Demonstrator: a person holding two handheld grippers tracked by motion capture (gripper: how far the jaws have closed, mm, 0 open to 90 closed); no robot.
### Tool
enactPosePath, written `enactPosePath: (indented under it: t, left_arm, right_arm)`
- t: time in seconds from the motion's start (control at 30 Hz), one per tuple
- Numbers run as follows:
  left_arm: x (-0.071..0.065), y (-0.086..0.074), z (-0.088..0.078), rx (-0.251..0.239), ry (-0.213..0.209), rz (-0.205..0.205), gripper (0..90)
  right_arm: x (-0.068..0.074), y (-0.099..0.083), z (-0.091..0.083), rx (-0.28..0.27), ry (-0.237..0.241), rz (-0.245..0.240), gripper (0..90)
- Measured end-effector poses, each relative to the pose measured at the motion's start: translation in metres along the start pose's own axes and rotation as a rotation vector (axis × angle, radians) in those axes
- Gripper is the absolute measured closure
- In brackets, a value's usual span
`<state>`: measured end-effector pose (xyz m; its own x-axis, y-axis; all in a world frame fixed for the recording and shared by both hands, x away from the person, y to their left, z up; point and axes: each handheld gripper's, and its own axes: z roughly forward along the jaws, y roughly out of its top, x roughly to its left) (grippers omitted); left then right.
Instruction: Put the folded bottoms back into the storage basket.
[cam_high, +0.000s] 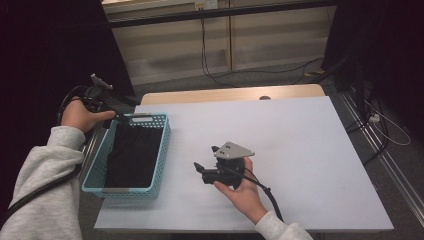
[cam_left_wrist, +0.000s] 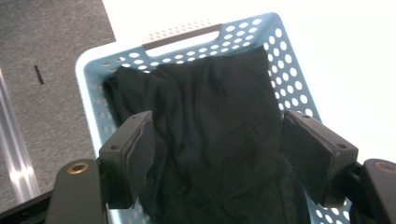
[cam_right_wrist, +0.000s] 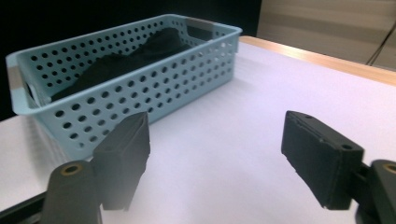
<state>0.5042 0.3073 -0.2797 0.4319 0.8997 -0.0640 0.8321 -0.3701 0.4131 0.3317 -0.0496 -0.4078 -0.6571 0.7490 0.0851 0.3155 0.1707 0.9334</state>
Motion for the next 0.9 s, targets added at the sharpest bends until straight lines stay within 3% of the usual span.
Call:
enactPosePath:
  t: [0.17,0.37,0.63,0.9]
  left_arm:
    - [-0.010,-0.007,0.007,-0.005,-0.036,0.011,25.1]
    - [-0.023,-0.011,0.012,-0.024,-0.047,0.016,24.0]
    - [-0.051,-0.012,0.021,-0.037,-0.092,0.064,22.2]
    - [-0.077,-0.011,0.035,-0.054,-0.141,0.108,21.3]
  right_arm:
    - [-0.017,-0.005,-0.012,0.023,-0.012,0.002,20.7]
    - [-0.037,-0.016,-0.033,0.040,-0.025,0.006,19.2]
    - [-0.060,-0.031,-0.060,0.059,-0.061,0.030,18.7]
    - [-0.076,-0.044,-0.076,0.079,-0.075,0.055,18.6]
